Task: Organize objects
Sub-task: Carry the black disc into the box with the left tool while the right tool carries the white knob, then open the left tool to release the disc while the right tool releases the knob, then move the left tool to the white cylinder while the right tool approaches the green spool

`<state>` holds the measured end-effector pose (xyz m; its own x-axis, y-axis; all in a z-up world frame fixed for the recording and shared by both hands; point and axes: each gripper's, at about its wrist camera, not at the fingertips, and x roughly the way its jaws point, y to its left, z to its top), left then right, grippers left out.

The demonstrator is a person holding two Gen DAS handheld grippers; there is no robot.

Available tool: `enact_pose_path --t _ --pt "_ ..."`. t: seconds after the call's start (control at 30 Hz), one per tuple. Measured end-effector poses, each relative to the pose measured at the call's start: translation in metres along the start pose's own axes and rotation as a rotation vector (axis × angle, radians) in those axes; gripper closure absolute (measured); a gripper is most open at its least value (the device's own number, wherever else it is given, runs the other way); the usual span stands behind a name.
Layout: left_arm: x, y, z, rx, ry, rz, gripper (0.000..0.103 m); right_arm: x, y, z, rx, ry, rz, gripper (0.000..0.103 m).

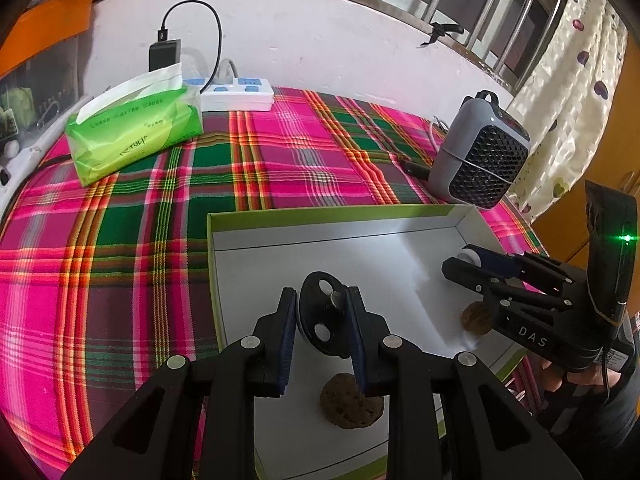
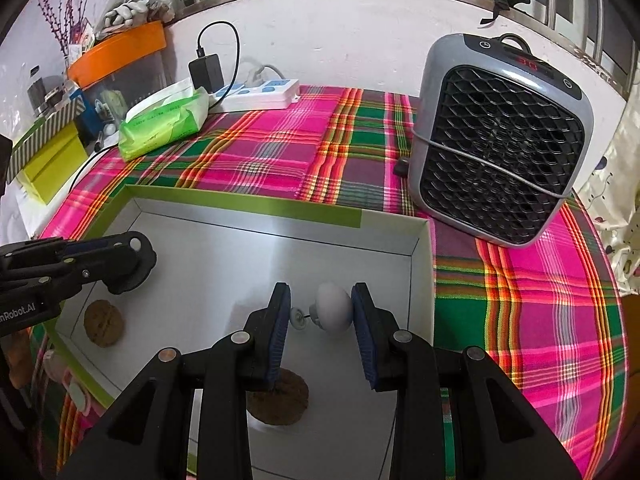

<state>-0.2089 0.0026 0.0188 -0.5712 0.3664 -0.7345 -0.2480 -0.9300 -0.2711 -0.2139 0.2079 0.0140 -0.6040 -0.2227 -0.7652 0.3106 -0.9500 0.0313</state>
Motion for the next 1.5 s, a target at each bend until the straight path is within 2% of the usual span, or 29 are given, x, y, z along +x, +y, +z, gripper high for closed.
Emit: enact_pose_path --t 0.33,0.47,0.7,0.83,1.0,1.2,1.5 --pt "0.0 -0.001 -0.001 0.0 -0.001 0.0 0.08 -0.001 -0.001 -0.001 0.014 -0.009 -0.005 0.068" --pt "-0.001 0.0 -0.001 -0.002 -0.001 0.0 0.08 -0.002 0.002 -0.001 0.01 -0.008 0.0 0.061" --pt "-0.005 -0.002 -0.002 -0.002 -0.014 -0.003 0.07 -0.005 0.001 -0.002 0.023 -0.016 -0.004 0.058" --pt "-0.01 -0.001 -0.005 -0.011 -0.018 0.001 0.07 -0.01 0.0 -0.004 0.036 -0.025 -0.006 0.054" --pt "-0.022 -0.002 -0.009 -0.018 -0.04 -0.002 0.07 -0.017 0.003 -0.006 0.042 -0.034 -0.01 0.054" --pt "-0.045 0.0 -0.017 -0.02 -0.094 0.028 0.069 -0.03 0.005 -0.011 0.058 -0.053 -0.01 0.054" --pt "-0.084 0.009 -0.039 -0.066 -0.156 0.037 0.069 -0.059 0.005 -0.026 0.102 -0.093 -0.015 0.054"
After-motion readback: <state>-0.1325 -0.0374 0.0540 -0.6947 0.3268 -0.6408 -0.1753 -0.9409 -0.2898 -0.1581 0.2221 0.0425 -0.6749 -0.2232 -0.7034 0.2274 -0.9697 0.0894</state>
